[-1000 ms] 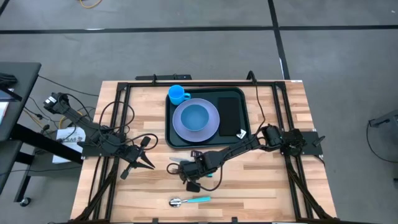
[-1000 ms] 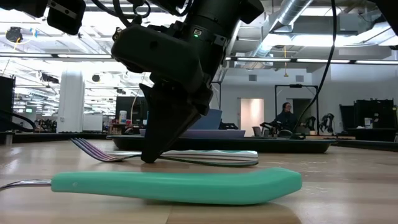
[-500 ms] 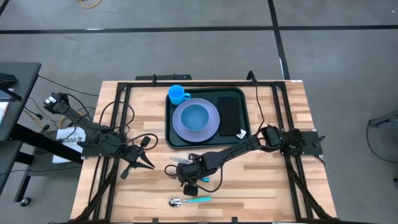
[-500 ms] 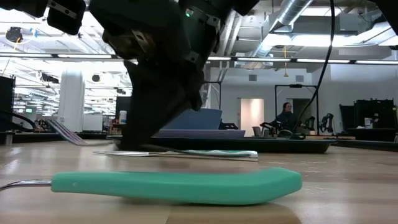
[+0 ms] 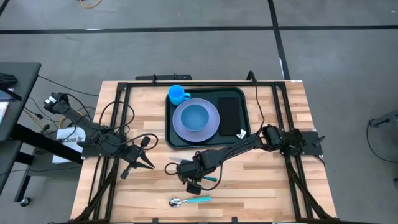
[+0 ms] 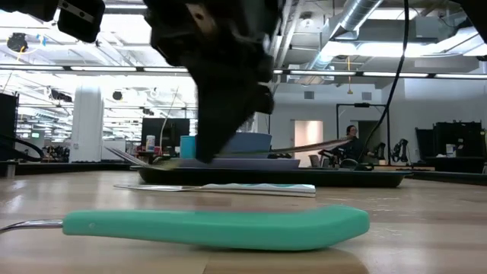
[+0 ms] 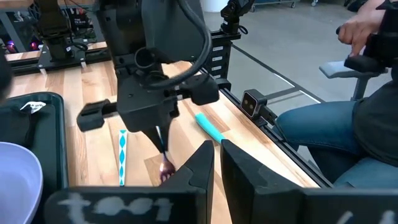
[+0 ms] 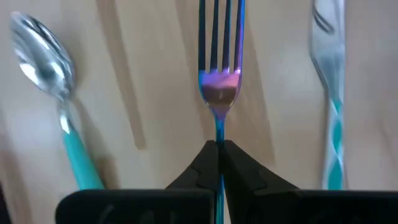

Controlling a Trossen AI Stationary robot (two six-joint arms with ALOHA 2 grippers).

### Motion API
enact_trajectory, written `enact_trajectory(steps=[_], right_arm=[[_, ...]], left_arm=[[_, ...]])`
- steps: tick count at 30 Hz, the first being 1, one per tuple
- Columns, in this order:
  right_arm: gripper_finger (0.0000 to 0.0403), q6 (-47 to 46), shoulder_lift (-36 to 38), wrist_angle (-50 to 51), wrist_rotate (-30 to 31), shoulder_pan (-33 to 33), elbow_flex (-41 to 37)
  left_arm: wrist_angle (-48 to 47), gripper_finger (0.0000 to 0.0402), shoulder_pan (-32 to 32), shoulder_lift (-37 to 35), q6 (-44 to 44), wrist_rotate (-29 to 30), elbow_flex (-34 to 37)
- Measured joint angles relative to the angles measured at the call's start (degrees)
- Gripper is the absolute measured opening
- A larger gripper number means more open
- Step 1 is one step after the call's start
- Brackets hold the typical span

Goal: Set up tray
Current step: Put the blue fork on the black napkin

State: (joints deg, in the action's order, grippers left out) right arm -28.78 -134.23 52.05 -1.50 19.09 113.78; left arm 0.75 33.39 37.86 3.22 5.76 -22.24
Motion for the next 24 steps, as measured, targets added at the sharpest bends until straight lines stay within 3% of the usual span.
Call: enact_trajectory(steps=[13,24], right_arm=[[0.0002,-1.37,0.24,13.64,-0.02,-0.11,0.61],[0.0003,-3.52,7.5,20.21,3.4,-0.26,0.59]], left_arm=[[0.0,0.0015,0.02,0.0,0.63,-2.06,0.0],[-0.21,0.0015,0.02,0.0,1.09,-2.58,-0.01]])
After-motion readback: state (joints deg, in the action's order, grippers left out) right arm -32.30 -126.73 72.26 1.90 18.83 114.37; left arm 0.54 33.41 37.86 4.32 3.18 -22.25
